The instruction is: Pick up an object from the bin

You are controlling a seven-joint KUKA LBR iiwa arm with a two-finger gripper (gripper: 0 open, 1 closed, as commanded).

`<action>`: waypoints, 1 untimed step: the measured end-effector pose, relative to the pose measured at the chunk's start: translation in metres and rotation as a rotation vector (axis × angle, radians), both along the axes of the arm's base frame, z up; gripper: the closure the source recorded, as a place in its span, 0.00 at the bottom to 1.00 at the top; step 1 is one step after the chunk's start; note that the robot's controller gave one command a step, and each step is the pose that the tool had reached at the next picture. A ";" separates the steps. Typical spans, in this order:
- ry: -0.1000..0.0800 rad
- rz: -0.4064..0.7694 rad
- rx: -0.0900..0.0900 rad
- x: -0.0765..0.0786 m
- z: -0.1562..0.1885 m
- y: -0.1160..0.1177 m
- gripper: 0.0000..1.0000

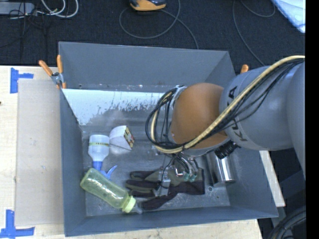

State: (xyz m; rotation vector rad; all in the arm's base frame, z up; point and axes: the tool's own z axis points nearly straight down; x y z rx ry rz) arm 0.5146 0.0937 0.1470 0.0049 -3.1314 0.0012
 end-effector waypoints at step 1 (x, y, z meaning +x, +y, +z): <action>-0.008 -0.003 0.001 0.002 0.004 0.000 0.00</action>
Offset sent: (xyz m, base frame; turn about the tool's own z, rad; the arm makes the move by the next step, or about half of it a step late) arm -0.0156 -0.0079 -0.0761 0.1734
